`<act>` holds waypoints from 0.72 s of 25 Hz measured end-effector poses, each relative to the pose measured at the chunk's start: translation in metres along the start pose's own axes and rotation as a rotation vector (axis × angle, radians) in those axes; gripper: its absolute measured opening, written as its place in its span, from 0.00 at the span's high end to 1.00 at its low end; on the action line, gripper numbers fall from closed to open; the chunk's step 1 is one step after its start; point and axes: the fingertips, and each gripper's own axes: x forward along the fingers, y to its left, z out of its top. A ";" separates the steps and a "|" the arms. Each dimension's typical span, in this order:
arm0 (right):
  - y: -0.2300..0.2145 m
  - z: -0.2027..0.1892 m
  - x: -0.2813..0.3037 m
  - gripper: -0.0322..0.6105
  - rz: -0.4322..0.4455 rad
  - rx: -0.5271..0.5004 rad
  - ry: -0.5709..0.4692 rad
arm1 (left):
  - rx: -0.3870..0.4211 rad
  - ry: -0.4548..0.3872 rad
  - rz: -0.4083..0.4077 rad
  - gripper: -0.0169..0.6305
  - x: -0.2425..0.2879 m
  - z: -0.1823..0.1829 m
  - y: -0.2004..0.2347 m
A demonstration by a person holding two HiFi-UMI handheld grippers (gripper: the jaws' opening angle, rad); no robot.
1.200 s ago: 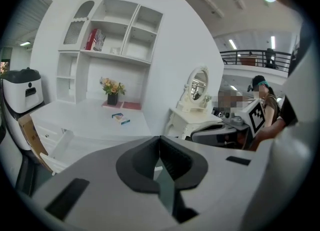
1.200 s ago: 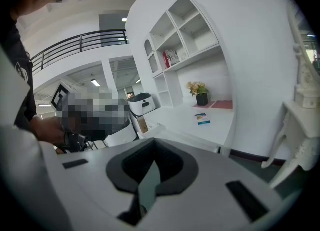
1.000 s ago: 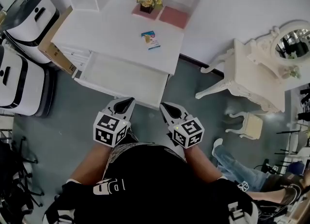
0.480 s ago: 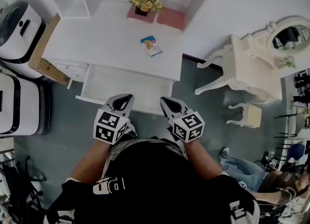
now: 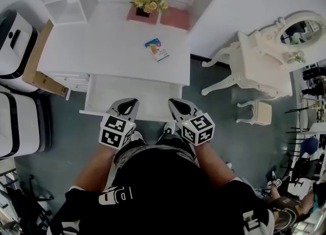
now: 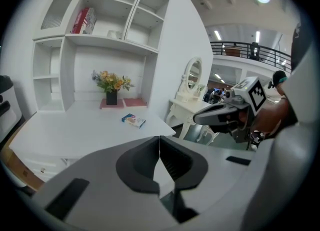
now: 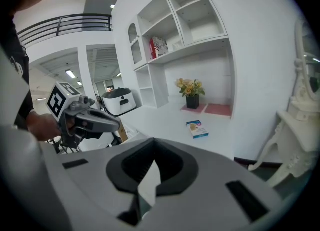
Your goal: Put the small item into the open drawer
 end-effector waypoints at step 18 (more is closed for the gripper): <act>-0.102 0.007 0.117 0.88 -0.058 -0.099 0.141 | -0.114 0.034 0.187 0.95 0.003 -0.023 0.056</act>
